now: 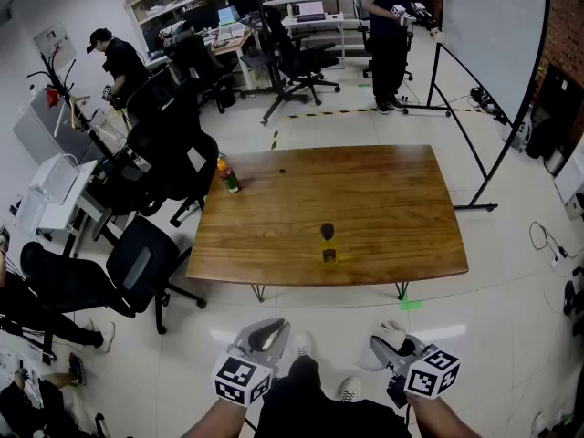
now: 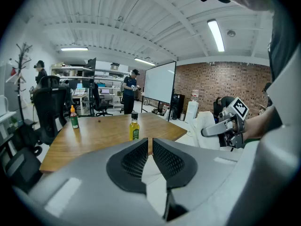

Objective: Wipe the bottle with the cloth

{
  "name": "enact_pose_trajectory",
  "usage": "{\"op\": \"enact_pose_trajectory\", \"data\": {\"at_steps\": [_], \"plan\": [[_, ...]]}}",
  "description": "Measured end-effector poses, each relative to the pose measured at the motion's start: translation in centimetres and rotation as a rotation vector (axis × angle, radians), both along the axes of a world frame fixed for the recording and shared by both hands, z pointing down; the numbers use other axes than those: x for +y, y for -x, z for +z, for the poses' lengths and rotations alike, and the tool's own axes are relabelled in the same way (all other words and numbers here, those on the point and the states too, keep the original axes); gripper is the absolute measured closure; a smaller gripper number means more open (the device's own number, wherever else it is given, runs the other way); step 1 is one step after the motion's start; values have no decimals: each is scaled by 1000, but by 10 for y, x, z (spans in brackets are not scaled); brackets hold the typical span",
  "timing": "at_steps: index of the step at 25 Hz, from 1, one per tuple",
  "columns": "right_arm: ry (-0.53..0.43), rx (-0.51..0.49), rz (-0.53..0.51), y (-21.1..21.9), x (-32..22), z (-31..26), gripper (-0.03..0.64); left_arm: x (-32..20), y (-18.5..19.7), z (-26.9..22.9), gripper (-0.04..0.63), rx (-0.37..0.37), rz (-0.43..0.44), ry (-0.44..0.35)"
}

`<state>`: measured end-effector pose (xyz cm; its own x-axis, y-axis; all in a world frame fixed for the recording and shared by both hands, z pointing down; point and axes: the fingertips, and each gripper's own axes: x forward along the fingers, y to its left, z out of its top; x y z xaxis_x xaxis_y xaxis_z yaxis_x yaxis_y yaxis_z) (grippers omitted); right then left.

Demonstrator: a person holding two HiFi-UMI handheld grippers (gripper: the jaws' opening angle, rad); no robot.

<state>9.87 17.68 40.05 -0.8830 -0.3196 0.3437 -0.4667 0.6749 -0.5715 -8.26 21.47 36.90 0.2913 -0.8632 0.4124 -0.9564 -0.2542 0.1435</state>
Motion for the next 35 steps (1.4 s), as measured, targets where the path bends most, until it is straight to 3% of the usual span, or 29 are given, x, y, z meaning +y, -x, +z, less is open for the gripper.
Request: {"op": "enact_pose_trajectory", "data": {"at_steps": [5,10,15,19,21,25,28,30,35], "plan": [[9,15,-58,50,-36,5,542,-78,33,-2,475,-23,128,-39],[-5,43,-58,95,-74,17,541,-167,52,-7,457,-10,312,-122],[2,39,21,126,-97,19,541,-225,41,-5,420,-30,519,-175],[54,17,-6,145,-100,33,542,-235,18,6,338,-23,696,-148],[63,-13,-26,152,-104,37,543,-238,6,17,335,-43,770,-120],[89,-72,-93,167,-99,46,542,-236,-6,39,337,-69,832,-54],[88,-105,-211,181,-97,52,541,-237,-10,38,408,-57,821,-62],[83,-113,-288,190,-100,56,541,-238,-11,33,414,-38,808,-77],[115,-162,-311,193,-125,72,542,-233,-24,29,416,-61,853,-89]]}}
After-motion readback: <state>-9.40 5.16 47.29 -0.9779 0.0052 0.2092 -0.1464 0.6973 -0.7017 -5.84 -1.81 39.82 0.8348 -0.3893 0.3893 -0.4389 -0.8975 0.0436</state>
